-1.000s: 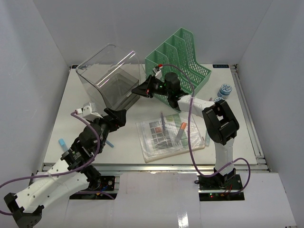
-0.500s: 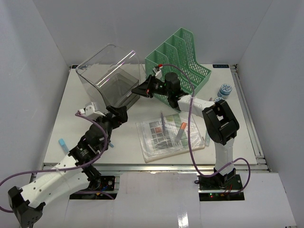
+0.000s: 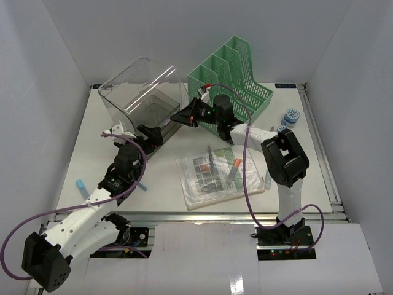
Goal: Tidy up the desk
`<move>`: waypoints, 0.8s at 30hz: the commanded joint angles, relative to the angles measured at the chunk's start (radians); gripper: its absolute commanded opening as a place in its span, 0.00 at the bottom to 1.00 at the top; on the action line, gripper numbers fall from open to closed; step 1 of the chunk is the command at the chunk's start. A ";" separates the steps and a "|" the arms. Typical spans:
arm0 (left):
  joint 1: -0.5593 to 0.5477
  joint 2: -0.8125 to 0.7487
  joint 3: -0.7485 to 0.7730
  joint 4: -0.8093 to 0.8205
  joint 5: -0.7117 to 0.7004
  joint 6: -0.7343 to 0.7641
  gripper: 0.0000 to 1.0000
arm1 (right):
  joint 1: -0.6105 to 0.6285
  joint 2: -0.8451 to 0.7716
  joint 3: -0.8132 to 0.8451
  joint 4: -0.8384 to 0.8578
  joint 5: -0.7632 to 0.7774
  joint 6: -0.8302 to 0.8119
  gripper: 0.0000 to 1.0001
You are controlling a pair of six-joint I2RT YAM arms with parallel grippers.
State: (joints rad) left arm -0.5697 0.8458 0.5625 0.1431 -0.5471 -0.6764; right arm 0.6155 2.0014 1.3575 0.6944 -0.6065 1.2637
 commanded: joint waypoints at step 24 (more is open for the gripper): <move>0.096 -0.007 0.030 0.135 0.300 -0.059 0.47 | -0.028 -0.055 -0.028 0.089 0.000 -0.019 0.09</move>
State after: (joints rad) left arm -0.4823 0.8789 0.5640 0.2066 -0.3042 -0.6980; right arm 0.6042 2.0005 1.3429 0.7370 -0.6288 1.2984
